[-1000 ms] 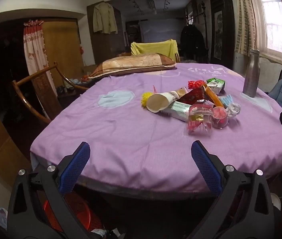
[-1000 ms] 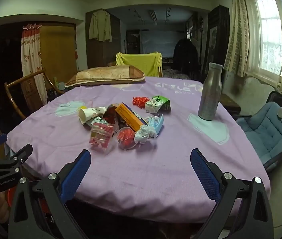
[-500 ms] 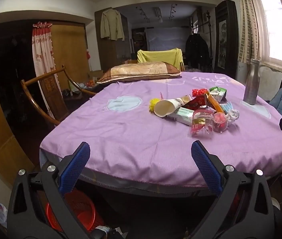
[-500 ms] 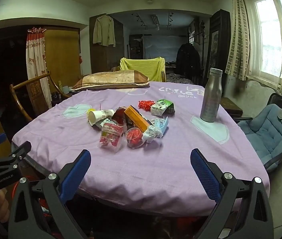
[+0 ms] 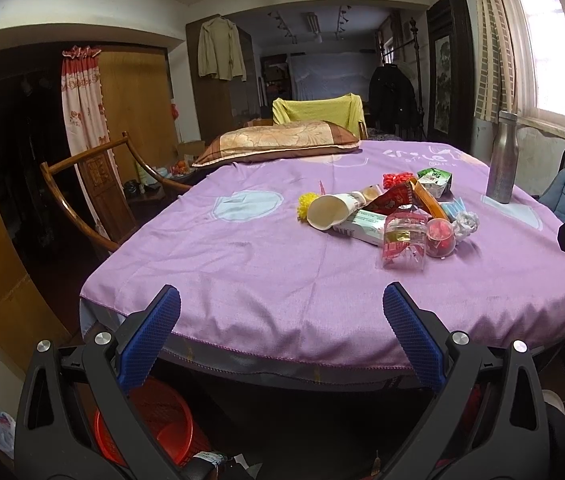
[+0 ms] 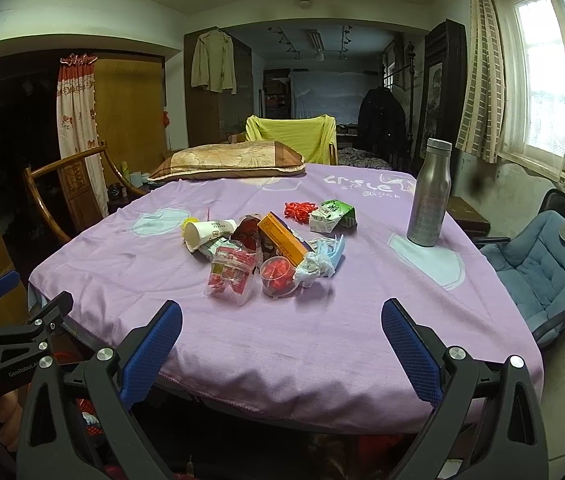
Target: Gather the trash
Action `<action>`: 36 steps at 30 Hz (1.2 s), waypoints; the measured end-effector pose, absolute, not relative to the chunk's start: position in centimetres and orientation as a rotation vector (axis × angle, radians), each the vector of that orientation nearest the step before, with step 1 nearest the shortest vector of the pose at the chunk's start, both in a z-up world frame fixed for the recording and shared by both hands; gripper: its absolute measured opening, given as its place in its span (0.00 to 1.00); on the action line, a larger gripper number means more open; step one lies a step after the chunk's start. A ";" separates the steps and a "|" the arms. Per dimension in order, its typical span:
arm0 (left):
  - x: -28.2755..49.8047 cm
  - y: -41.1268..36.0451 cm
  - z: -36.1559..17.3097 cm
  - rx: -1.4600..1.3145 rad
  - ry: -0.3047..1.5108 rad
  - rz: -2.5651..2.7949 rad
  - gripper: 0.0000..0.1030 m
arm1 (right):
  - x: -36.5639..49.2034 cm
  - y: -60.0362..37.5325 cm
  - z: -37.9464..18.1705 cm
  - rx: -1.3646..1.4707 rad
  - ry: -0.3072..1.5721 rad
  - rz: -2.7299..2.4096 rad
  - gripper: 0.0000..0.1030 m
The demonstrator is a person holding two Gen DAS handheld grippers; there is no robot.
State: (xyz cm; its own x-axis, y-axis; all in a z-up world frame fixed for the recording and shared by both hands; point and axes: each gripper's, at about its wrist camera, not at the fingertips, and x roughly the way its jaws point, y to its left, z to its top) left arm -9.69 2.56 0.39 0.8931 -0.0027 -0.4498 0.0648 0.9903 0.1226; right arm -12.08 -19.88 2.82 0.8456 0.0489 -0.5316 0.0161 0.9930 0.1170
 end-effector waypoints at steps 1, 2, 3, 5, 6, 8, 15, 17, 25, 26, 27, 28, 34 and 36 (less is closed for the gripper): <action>-9.7 2.5 0.4 0.137 0.465 -0.034 0.94 | -12.1 -19.8 2.8 0.118 0.563 0.018 0.95; -9.6 2.5 0.4 0.137 0.467 -0.034 0.94 | -12.1 -19.9 2.8 0.120 0.563 0.017 0.95; -9.6 2.6 0.4 0.137 0.468 -0.034 0.94 | -12.1 -19.9 2.9 0.120 0.564 0.018 0.95; -9.7 2.6 0.3 0.137 0.469 -0.033 0.94 | -12.1 -19.8 2.9 0.122 0.564 0.020 0.95; -9.6 2.6 0.3 0.137 0.470 -0.033 0.94 | -12.1 -19.6 2.9 0.121 0.564 0.021 0.95; -9.6 2.7 0.3 0.136 0.473 -0.033 0.94 | -12.1 -19.6 2.9 0.121 0.565 0.022 0.95; -9.5 2.7 0.2 0.132 0.480 -0.032 0.94 | -12.2 -19.5 3.1 0.117 0.565 0.023 0.95; -9.5 2.7 0.2 0.137 0.480 -0.033 0.94 | -12.2 -19.5 3.1 0.121 0.566 0.023 0.95; -9.6 2.6 0.2 0.134 0.482 -0.032 0.94 | -12.2 -19.6 3.2 0.120 0.569 0.027 0.95; -9.7 2.6 0.2 0.134 0.482 -0.032 0.94 | -12.3 -19.6 3.1 0.121 0.568 0.028 0.95; -9.7 2.6 0.2 0.133 0.482 -0.032 0.94 | -12.2 -19.6 3.1 0.121 0.568 0.027 0.95; -9.7 2.6 0.2 0.134 0.482 -0.032 0.94 | -12.2 -19.6 3.1 0.121 0.568 0.026 0.95; -9.6 2.6 0.2 0.129 0.485 -0.032 0.94 | -12.3 -19.5 3.0 0.122 0.567 0.027 0.95; -9.6 2.6 0.2 0.130 0.484 -0.032 0.94 | -12.3 -19.6 3.0 0.122 0.568 0.027 0.95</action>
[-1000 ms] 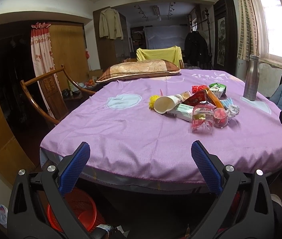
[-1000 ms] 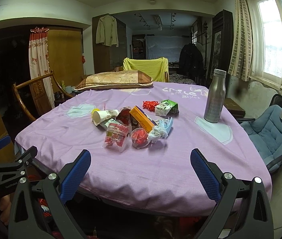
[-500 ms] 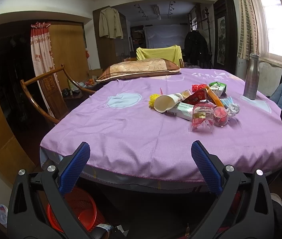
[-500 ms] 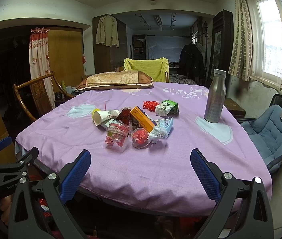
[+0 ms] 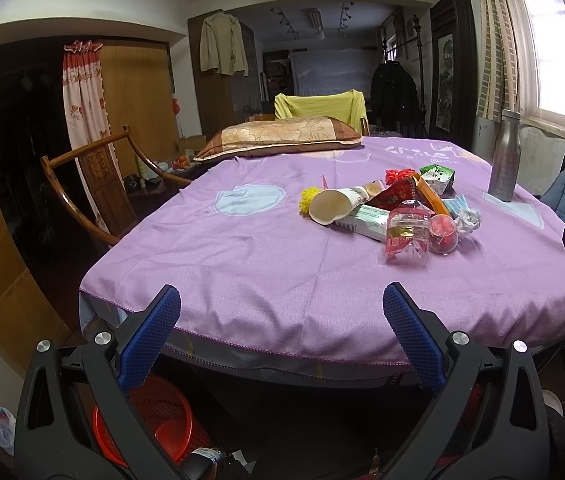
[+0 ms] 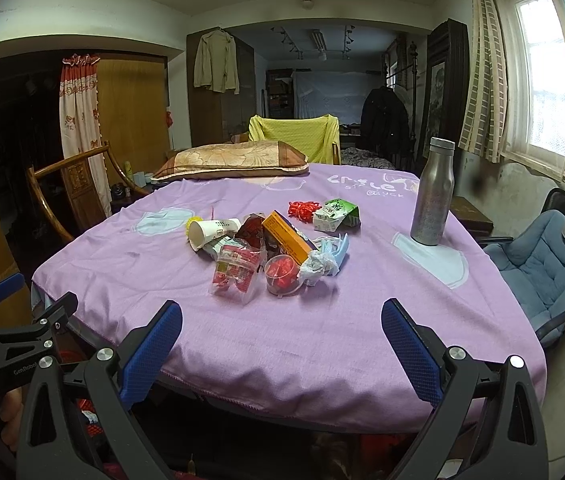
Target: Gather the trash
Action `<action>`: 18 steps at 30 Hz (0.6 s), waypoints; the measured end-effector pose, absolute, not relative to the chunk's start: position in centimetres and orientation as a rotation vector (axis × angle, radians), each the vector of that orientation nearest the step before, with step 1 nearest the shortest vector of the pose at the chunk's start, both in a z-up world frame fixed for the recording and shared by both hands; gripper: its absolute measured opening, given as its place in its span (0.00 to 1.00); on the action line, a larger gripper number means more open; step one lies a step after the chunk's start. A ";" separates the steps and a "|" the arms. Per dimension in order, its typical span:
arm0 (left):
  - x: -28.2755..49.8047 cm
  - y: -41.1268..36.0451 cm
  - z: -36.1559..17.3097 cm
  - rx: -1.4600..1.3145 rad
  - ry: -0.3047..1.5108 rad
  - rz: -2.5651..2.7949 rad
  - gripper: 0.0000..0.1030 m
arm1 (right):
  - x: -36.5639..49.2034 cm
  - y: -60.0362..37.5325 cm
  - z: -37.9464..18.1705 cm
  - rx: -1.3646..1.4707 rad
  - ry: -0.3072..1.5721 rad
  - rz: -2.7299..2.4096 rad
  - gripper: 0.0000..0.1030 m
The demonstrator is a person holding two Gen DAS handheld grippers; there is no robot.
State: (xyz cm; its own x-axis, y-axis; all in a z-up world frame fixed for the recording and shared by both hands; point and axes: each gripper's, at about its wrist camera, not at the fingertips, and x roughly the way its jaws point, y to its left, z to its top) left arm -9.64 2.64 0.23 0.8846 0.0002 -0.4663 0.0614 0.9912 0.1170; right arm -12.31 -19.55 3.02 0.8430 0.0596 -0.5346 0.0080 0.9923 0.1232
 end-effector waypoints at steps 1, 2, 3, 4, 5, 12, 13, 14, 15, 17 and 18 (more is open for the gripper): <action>-9.6 2.6 0.2 0.130 0.484 -0.033 0.94 | -12.3 -19.6 3.0 0.123 0.568 0.028 0.95; -9.7 2.7 0.2 0.129 0.484 -0.034 0.94 | -12.3 -19.6 3.0 0.124 0.568 0.028 0.95; -9.7 2.7 0.2 0.130 0.484 -0.034 0.94 | -12.3 -19.5 3.0 0.124 0.568 0.028 0.95; -9.7 2.8 0.2 0.129 0.484 -0.033 0.94 | -12.4 -19.5 3.0 0.125 0.567 0.028 0.95; -9.7 2.8 0.2 0.129 0.484 -0.034 0.94 | -12.4 -19.5 3.0 0.124 0.568 0.028 0.95; -9.7 2.8 0.2 0.128 0.485 -0.033 0.94 | -12.4 -19.5 3.0 0.124 0.569 0.029 0.95; -9.7 2.8 0.2 0.127 0.485 -0.034 0.94 | -12.4 -19.5 3.0 0.125 0.569 0.030 0.95; -9.7 2.8 0.2 0.127 0.485 -0.033 0.94 | -12.4 -19.5 3.0 0.124 0.568 0.031 0.95; -9.7 2.8 0.2 0.128 0.485 -0.033 0.94 | -12.4 -19.5 2.9 0.125 0.568 0.030 0.95; -9.7 2.8 0.2 0.128 0.485 -0.034 0.94 | -12.4 -19.5 2.9 0.125 0.569 0.030 0.95; -9.7 2.8 0.2 0.127 0.485 -0.034 0.94 | -12.4 -19.5 2.9 0.125 0.568 0.030 0.95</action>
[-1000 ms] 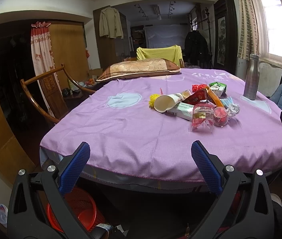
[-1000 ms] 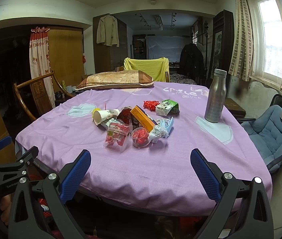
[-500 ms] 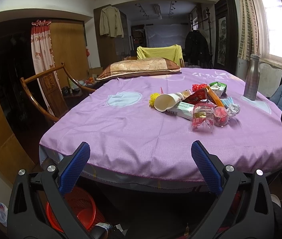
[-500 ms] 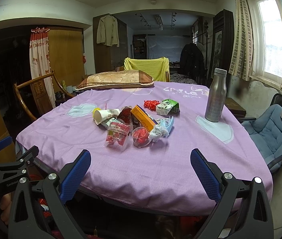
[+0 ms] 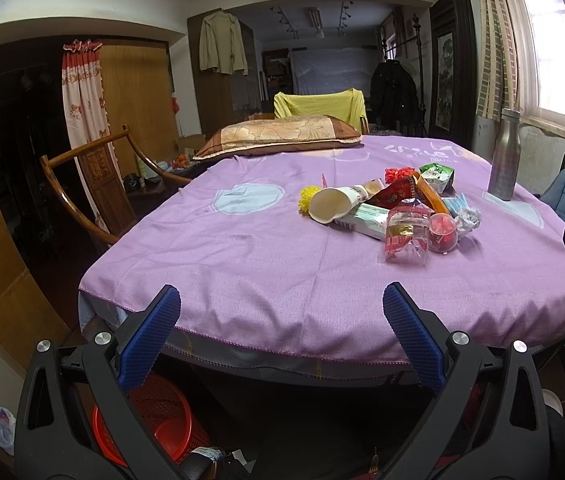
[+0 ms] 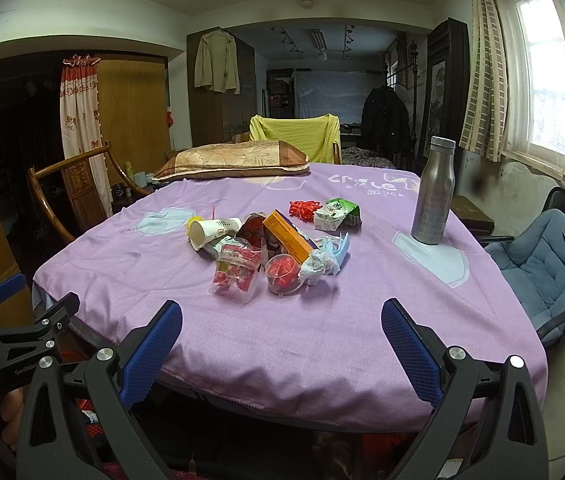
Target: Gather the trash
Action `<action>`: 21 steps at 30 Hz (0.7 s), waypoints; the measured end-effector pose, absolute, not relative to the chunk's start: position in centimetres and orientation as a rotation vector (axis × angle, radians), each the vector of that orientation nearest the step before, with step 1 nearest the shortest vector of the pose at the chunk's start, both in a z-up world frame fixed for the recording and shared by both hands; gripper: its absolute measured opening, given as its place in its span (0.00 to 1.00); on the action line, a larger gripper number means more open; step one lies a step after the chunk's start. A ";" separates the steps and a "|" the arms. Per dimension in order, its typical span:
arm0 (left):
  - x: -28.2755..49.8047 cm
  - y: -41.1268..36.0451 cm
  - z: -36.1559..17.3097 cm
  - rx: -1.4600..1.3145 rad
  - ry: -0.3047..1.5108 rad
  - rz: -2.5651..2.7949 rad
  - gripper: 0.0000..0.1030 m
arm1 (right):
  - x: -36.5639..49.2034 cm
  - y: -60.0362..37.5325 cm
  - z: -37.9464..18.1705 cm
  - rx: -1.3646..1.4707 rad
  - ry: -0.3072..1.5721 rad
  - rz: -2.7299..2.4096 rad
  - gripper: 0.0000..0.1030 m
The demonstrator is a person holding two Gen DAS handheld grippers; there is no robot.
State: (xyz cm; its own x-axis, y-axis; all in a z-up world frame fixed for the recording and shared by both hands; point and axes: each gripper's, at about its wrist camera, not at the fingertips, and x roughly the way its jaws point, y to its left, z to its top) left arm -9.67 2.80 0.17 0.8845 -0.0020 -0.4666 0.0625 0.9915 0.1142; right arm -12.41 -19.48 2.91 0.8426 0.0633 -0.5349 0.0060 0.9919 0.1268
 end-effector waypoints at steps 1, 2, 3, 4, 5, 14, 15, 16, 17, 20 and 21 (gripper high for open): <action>-9.7 2.8 0.2 0.128 0.484 -0.034 0.94 | -12.4 -19.5 2.9 0.126 0.568 0.030 0.95; -9.7 2.8 0.2 0.128 0.485 -0.034 0.94 | -12.4 -19.5 2.9 0.126 0.568 0.031 0.95; -9.7 2.8 0.2 0.128 0.485 -0.034 0.94 | -12.4 -19.4 2.9 0.125 0.567 0.031 0.95; -9.7 2.8 0.2 0.128 0.485 -0.034 0.94 | -12.4 -19.4 2.9 0.125 0.568 0.029 0.95; -9.7 2.8 0.2 0.128 0.485 -0.034 0.94 | -12.4 -19.5 2.9 0.125 0.568 0.030 0.95; -9.7 2.8 0.2 0.128 0.485 -0.034 0.94 | -12.4 -19.4 2.9 0.125 0.569 0.031 0.95; -9.7 2.8 0.2 0.128 0.486 -0.034 0.94 | -12.5 -19.4 2.9 0.125 0.569 0.032 0.95; -9.7 2.8 0.2 0.128 0.486 -0.033 0.94 | -12.4 -19.4 2.9 0.126 0.568 0.032 0.95; -9.7 2.8 0.2 0.127 0.486 -0.034 0.94 | -12.4 -19.4 2.9 0.125 0.569 0.032 0.95; -9.6 2.9 0.0 0.126 0.490 -0.033 0.94 | -12.5 -19.4 2.9 0.127 0.571 0.032 0.95; -9.6 2.9 0.0 0.125 0.491 -0.033 0.94 | -12.5 -19.4 2.9 0.128 0.571 0.033 0.95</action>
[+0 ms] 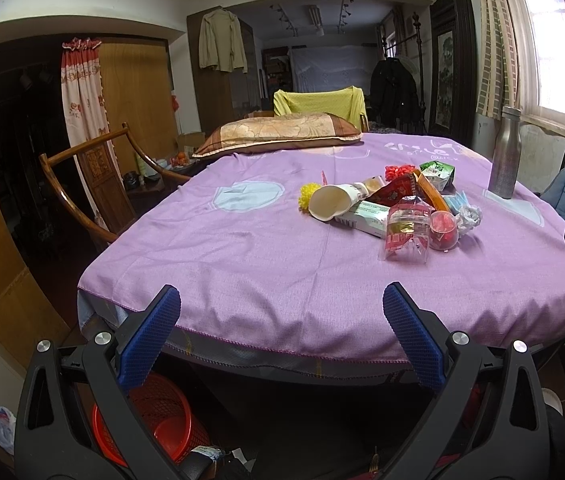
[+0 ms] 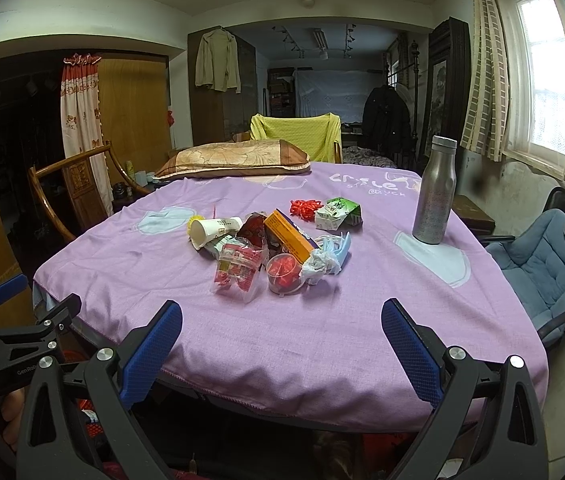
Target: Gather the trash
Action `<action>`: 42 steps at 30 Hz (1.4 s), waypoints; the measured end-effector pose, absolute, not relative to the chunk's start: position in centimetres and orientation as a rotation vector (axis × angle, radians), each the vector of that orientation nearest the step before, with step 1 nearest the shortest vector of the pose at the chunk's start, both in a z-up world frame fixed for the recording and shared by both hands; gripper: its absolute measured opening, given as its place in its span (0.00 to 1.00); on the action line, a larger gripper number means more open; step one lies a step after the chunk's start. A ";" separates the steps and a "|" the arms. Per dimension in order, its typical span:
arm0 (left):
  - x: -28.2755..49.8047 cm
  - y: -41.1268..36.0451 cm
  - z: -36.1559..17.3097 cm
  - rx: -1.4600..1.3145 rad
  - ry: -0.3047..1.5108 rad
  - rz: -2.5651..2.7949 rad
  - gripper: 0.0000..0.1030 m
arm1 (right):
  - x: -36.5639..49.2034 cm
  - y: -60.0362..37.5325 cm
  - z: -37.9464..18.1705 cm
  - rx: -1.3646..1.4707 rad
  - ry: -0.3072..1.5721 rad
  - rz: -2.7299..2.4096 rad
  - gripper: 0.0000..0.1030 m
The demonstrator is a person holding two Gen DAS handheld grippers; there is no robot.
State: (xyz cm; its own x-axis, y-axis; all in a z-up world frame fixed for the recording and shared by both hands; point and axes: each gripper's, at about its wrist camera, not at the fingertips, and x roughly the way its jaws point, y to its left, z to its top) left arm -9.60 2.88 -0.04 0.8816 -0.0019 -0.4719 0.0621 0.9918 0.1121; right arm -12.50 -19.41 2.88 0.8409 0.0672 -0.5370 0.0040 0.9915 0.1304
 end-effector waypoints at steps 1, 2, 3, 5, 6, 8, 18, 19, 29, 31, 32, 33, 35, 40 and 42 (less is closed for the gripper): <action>-9.6 2.9 -0.1 0.126 0.491 -0.033 0.94 | -12.5 -19.4 2.9 0.129 0.572 0.035 0.95; -9.6 2.9 -0.1 0.126 0.491 -0.033 0.94 | -12.4 -19.4 2.9 0.128 0.573 0.035 0.95; -9.5 2.9 -0.1 0.126 0.491 -0.034 0.94 | -12.3 -19.4 2.8 0.126 0.575 0.036 0.95; -9.5 2.9 -0.2 0.127 0.495 -0.034 0.94 | -12.2 -19.4 2.7 0.126 0.578 0.038 0.95; -9.5 2.9 -0.3 0.128 0.497 -0.034 0.94 | -12.1 -19.4 2.7 0.128 0.581 0.039 0.95; -9.3 2.9 -0.6 0.128 0.503 -0.035 0.94 | -12.0 -19.3 2.5 0.129 0.587 0.043 0.95; -7.5 3.9 -1.7 0.100 0.576 -0.036 0.94 | -10.2 -19.5 0.6 0.132 0.645 0.045 0.95; -7.2 4.0 -1.9 0.099 0.584 -0.032 0.94 | -9.9 -19.6 0.3 0.137 0.656 0.046 0.95; -1.8 3.4 -4.6 0.110 0.718 -0.042 0.94 | -4.3 -20.8 -4.4 0.189 0.779 0.076 0.95; -0.5 2.7 -4.7 0.103 0.743 -0.083 0.94 | -2.9 -21.0 -5.2 0.198 0.796 0.078 0.95; 0.2 2.2 -4.7 0.103 0.751 -0.105 0.94 | -2.3 -21.2 -5.6 0.201 0.801 0.076 0.95; 1.0 1.4 -4.6 0.106 0.758 -0.134 0.94 | -1.8 -21.5 -5.8 0.204 0.805 0.071 0.95; 2.2 -0.1 -4.4 0.114 0.762 -0.180 0.94 | -0.8 -22.3 -6.4 0.206 0.810 0.049 0.95; 5.4 -4.1 -4.3 0.127 0.783 -0.302 0.94 | 1.1 -24.5 -7.7 0.220 0.833 -0.004 0.95; 6.6 -5.4 -4.5 0.121 0.801 -0.339 0.94 | 1.7 -25.4 -8.3 0.237 0.849 -0.010 0.95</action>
State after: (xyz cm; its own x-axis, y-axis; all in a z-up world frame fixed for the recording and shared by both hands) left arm 6.59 -5.45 -4.53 0.6456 -0.2518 -0.7210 0.3427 0.9392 -0.0211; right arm 1.71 -25.36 -8.32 0.6621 0.0854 -0.7445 0.1033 0.9736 0.2036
